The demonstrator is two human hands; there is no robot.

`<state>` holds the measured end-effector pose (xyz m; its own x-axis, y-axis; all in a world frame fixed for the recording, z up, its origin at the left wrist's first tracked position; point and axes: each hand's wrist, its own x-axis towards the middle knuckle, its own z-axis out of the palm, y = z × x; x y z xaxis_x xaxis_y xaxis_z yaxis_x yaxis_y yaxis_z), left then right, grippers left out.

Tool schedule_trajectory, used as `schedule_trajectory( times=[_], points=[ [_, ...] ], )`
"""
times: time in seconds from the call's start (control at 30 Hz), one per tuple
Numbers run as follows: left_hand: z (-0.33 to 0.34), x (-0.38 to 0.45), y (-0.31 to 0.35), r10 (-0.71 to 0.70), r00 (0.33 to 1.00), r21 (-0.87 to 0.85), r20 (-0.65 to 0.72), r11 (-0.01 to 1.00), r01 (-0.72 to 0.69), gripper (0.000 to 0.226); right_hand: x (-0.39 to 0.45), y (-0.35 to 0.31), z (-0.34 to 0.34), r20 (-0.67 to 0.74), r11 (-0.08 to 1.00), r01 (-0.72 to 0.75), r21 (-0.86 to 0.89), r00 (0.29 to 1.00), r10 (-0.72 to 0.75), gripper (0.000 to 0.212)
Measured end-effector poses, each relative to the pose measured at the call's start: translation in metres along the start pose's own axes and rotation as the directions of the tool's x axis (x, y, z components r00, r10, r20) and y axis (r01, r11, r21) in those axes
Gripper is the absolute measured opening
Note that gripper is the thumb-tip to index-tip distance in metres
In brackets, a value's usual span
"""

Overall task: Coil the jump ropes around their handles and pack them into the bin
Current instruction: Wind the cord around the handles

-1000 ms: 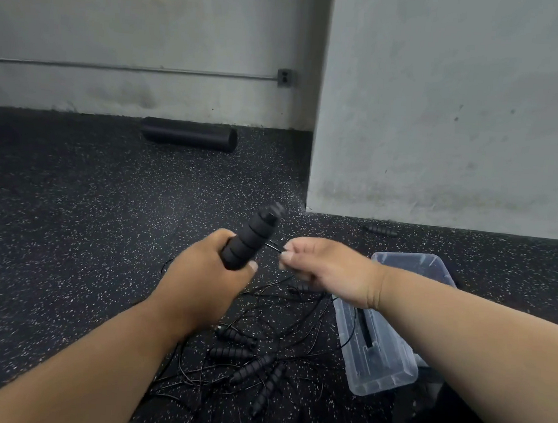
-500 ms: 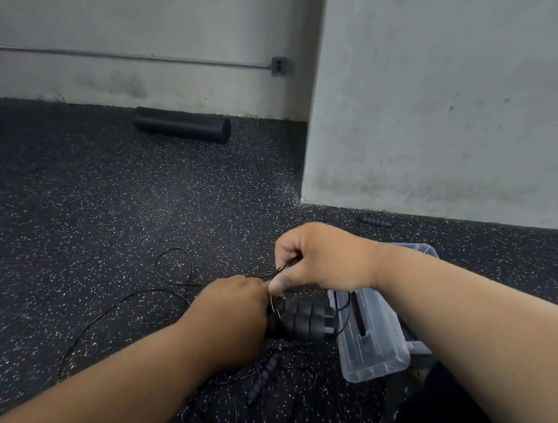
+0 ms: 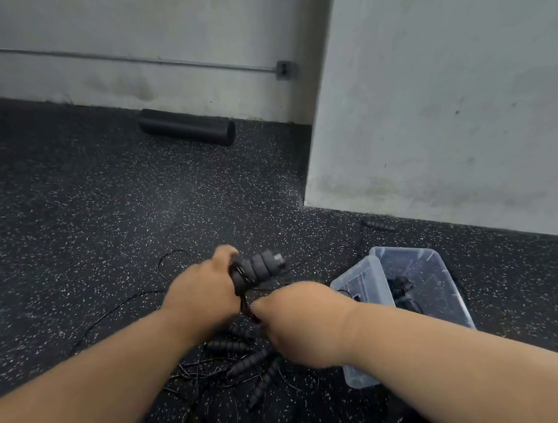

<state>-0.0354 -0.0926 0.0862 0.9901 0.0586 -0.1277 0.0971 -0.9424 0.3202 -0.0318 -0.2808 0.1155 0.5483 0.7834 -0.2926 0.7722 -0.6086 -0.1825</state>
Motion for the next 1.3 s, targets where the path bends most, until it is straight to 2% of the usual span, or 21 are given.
schedule_trajectory(
  times=[0.07, 0.13, 0.2, 0.27, 0.37, 0.47, 0.53, 0.6, 0.63, 0.67, 0.73, 0.77, 0.83, 0.9, 0.97, 1.0, 1.07, 1.13, 1.23, 1.27, 1.3],
  points=[
    [0.014, -0.009, 0.006, 0.196, 0.974, 0.129, 0.114, 0.969, -0.210, 0.046, -0.005, 0.001, -0.014, -0.043, 0.995, 0.071, -0.063, 0.996, -0.074, 0.009],
    [0.025, -0.018, 0.011, 0.368, 0.911, 0.080, 0.187, 0.918, -0.388, 0.042, -0.009, 0.007, -0.028, -0.071, 0.994, 0.105, 0.004, 0.992, -0.105, 0.016],
    [0.028, -0.025, 0.020, 0.416, 0.891, -0.094, 0.182, 0.909, -0.405, 0.034, -0.012, 0.018, -0.040, -0.130, 0.982, 0.084, 0.170, 0.990, -0.062, 0.029],
    [0.018, -0.029, 0.033, 0.437, 0.894, -0.186, 0.104, 0.891, -0.414, 0.020, -0.013, 0.036, -0.048, -0.183, 0.915, 0.043, 0.401, 0.983, 0.034, 0.044],
    [-0.004, -0.033, 0.045, 0.429, 0.903, -0.276, -0.030, 0.864, -0.420, 0.022, -0.005, 0.070, -0.035, -0.165, 0.756, -0.028, 0.654, 0.970, 0.179, 0.048],
    [-0.022, -0.037, 0.043, 0.302, 0.938, -0.445, -0.171, 0.826, -0.347, 0.046, 0.002, 0.087, -0.015, -0.071, 0.564, -0.077, 0.823, 0.969, 0.235, 0.041],
    [-0.030, -0.038, 0.040, 0.197, 0.950, -0.592, -0.243, 0.746, -0.305, 0.064, 0.005, 0.082, -0.003, -0.011, 0.628, -0.142, 0.765, 0.972, 0.233, 0.055],
    [-0.033, -0.032, 0.034, 0.058, 0.974, -0.685, -0.219, 0.702, -0.195, 0.076, 0.007, 0.063, 0.008, 0.042, 0.682, -0.203, 0.703, 0.969, 0.245, 0.056],
    [-0.032, -0.026, 0.029, -0.014, 0.983, -0.675, -0.183, 0.729, -0.116, 0.078, 0.007, 0.052, 0.012, 0.056, 0.710, -0.217, 0.670, 0.968, 0.243, 0.049],
    [-0.031, -0.018, 0.021, -0.070, 0.987, -0.618, -0.142, 0.785, -0.033, 0.075, 0.006, 0.040, 0.012, 0.054, 0.784, -0.210, 0.584, 0.974, 0.220, 0.042],
    [-0.025, -0.006, 0.005, -0.142, 0.987, -0.483, -0.072, 0.871, 0.090, 0.054, 0.003, 0.019, 0.010, 0.019, 0.939, -0.129, 0.318, 0.991, 0.130, 0.030],
    [-0.021, -0.001, 0.001, -0.135, 0.989, -0.405, -0.056, 0.909, 0.101, 0.040, 0.000, 0.013, 0.007, -0.004, 0.972, -0.088, 0.217, 0.996, 0.091, 0.027],
    [-0.009, 0.001, -0.004, -0.043, 0.998, -0.204, -0.037, 0.978, 0.035, 0.017, -0.005, 0.005, -0.008, -0.035, 0.997, -0.016, 0.075, 0.999, 0.019, 0.021],
    [0.005, -0.005, 0.000, 0.104, 0.993, 0.023, 0.058, 0.994, -0.106, 0.018, -0.010, 0.006, -0.026, -0.061, 0.998, 0.056, -0.013, 0.997, -0.056, 0.011],
    [0.018, -0.016, 0.010, 0.296, 0.935, 0.227, 0.195, 0.914, -0.336, 0.032, -0.015, 0.013, -0.039, -0.075, 0.995, 0.093, 0.041, 0.993, -0.090, 0.009],
    [0.020, -0.021, 0.017, 0.377, 0.893, 0.240, 0.248, 0.869, -0.433, 0.037, -0.016, 0.018, -0.045, -0.079, 0.986, 0.084, 0.141, 0.994, -0.074, 0.015],
    [0.015, -0.033, 0.031, 0.513, 0.832, 0.094, 0.213, 0.837, -0.540, 0.021, -0.015, 0.033, -0.051, -0.080, 0.935, 0.052, 0.352, 0.997, -0.025, 0.030],
    [0.003, -0.041, 0.042, 0.573, 0.816, -0.038, 0.071, 0.819, -0.572, 0.012, -0.010, 0.052, -0.046, -0.058, 0.857, 0.007, 0.515, 0.998, 0.026, 0.042],
    [-0.018, -0.041, 0.043, 0.410, 0.912, -0.315, 0.000, 0.866, -0.390, 0.023, -0.004, 0.080, -0.022, -0.043, 0.615, -0.055, 0.787, 0.989, 0.144, 0.038],
    [-0.024, -0.040, 0.041, 0.325, 0.945, -0.431, -0.034, 0.849, -0.308, 0.035, -0.003, 0.083, -0.015, -0.022, 0.531, -0.075, 0.844, 0.984, 0.174, 0.047],
    [-0.030, -0.039, 0.039, 0.240, 0.968, -0.552, -0.077, 0.798, -0.242, 0.049, -0.002, 0.084, -0.008, 0.003, 0.502, -0.104, 0.859, 0.980, 0.197, 0.058]
  ],
)
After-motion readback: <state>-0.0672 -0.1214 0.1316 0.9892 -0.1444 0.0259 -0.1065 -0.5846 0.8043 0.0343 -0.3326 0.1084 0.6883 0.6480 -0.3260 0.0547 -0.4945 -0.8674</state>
